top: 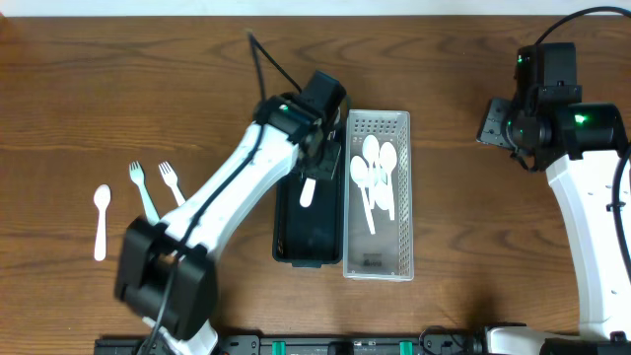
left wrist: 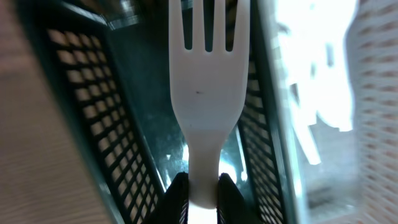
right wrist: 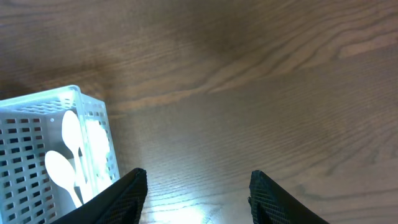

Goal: Pack container
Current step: 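Carry the fork over the black basket and release it inside, then move the left gripper back to the next white fork and grasp it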

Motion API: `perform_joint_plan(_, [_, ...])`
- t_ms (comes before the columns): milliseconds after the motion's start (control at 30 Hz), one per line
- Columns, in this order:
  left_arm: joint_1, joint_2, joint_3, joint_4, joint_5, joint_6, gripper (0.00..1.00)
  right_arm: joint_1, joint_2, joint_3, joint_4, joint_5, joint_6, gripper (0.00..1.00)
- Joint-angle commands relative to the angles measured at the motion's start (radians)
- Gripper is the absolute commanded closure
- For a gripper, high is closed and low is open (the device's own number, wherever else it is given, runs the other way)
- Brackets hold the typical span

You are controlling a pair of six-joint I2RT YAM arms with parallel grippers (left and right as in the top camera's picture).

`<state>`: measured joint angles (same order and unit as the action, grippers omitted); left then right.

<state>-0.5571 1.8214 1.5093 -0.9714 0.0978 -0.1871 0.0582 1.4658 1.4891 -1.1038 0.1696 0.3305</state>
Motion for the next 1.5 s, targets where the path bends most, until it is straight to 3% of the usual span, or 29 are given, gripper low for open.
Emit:
perform_joint_plan(0, [0.002,0.027,-0.008,-0.015,-0.012,-0.013,0.94,-0.007,0.000,-0.006,-0.008,0.006,-0.010,0.44])
perform_joint_plan(33, [0.003,0.032,-0.008,-0.016,-0.012,-0.013,0.93,-0.007,0.000,-0.006,-0.011,0.006,-0.010,0.44])
perform_joint_plan(67, [0.003,0.033,-0.008,-0.016,-0.012,-0.013,0.83,-0.008,0.000,-0.006,-0.014,0.007,-0.010,0.44])
perform_joint_plan(100, [0.003,0.033,-0.008,-0.015,-0.012,-0.013,0.61,-0.008,0.000,-0.006,-0.015,0.007,-0.010,0.44])
perform_joint_plan(133, [0.003,0.031,-0.008,-0.015,-0.012,-0.013,0.47,-0.008,0.000,-0.006,-0.015,0.007,-0.010,0.44])
perform_joint_plan(233, [0.006,0.014,-0.002,-0.019,-0.021,0.008,0.42,-0.008,0.000,-0.006,-0.013,0.007,-0.010,0.44])
perform_joint_plan(433, [0.043,-0.097,0.071,-0.072,-0.174,0.009,0.28,-0.008,0.000,-0.005,-0.011,0.008,-0.010,0.43])
perform_joint_plan(600, [0.187,-0.283,0.101,-0.072,-0.196,0.008,0.16,-0.008,0.000,-0.006,-0.011,0.007,-0.010,0.43])
perform_joint_plan(800, [0.507,-0.360,0.098,-0.126,-0.181,-0.022,0.07,-0.008,0.000,-0.006,-0.012,0.007,-0.010,0.43])
perform_joint_plan(1033, [0.772,-0.252,0.034,-0.131,-0.058,-0.021,0.04,-0.007,0.000,-0.006,-0.016,0.006,-0.010,0.43])
perform_joint_plan(1467, [0.824,0.111,0.018,-0.108,-0.014,-0.021,0.03,-0.008,0.000,-0.006,-0.015,0.007,-0.010,0.42])
